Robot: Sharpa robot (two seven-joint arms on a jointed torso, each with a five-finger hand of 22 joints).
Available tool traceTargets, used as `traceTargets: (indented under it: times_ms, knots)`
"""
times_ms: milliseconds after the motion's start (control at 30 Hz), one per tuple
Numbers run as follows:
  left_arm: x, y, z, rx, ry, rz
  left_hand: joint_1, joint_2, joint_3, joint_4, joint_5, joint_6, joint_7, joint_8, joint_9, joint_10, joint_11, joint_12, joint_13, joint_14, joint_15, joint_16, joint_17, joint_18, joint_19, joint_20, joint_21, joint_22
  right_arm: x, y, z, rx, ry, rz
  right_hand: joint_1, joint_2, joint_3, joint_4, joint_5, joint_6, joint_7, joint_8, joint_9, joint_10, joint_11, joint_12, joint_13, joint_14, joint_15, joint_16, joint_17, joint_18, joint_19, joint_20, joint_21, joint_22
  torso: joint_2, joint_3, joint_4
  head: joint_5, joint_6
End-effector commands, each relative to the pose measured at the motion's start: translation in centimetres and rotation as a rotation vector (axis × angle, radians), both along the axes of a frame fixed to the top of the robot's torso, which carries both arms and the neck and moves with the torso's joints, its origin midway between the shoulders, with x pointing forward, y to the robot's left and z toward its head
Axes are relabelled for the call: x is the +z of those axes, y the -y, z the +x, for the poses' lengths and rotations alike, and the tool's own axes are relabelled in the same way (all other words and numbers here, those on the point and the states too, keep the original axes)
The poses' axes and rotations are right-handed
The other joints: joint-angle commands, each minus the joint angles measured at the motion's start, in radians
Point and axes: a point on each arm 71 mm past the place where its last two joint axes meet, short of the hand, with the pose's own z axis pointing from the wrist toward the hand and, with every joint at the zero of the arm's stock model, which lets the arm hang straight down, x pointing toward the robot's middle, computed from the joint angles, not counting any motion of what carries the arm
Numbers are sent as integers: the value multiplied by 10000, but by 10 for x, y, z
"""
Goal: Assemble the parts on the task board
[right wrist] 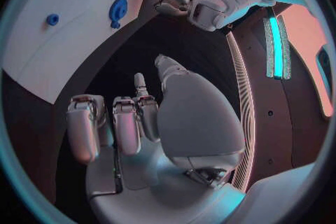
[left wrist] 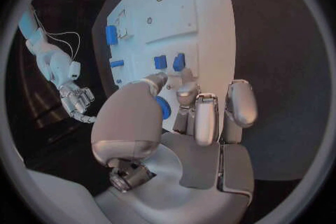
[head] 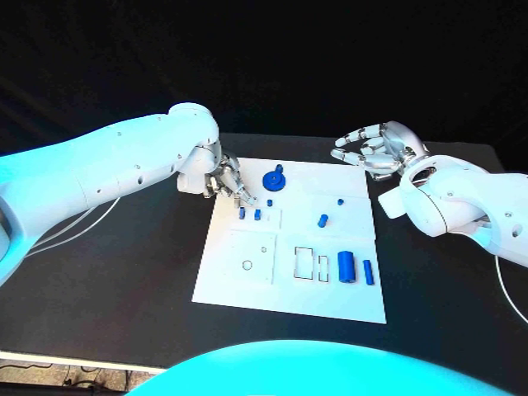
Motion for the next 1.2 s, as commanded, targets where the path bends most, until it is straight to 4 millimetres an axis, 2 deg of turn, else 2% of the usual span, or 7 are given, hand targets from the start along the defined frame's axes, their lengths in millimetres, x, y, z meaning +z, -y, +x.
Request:
traceTargets:
  times_ms: [33, 567, 1200]
  knots:
    - [0, 2, 0, -61, -87, 15, -28, 47, 69, 5, 3, -43, 59, -32, -10, -63, 17, 32, -9, 542, 60, 3, 1033, 73, 6, 52, -16, 3, 0, -2, -1, 213, 48, -24, -120, -6, 52, -16, 39, -59, 15, 69, -10, 97, 78, -41, 1723, 877, 19, -58, 1953, 174, 579, 34, -59, 1993, -7, 1, 7, -1, 6]
    - [-5, 3, -1, -149, -305, 89, 500, 13, 513, -64, 0, -22, 15, 38, 17, -62, -21, 106, 14, 557, 30, 45, 1100, 67, 25, 57, 1, 41, 0, -3, -1, 230, 50, -19, -130, -3, 70, -27, 53, -67, 14, 80, -13, 109, 77, -28, 1732, 881, 19, -54, 1965, 171, 585, 33, -51, 2001, -11, 5, 8, -9, -26]
    - [-8, 6, -3, -251, -419, 61, 773, -51, 766, -102, -7, -30, -2, 62, 25, -50, -40, 137, 26, 564, 16, 59, 1123, 64, 35, 58, 9, 62, 0, -3, -1, 235, 49, -19, -130, -3, 70, -27, 53, -67, 14, 80, -13, 109, 77, -28, 1732, 881, 19, -54, 1965, 171, 585, 33, -51, 2001, -10, -2, 9, -15, -36]
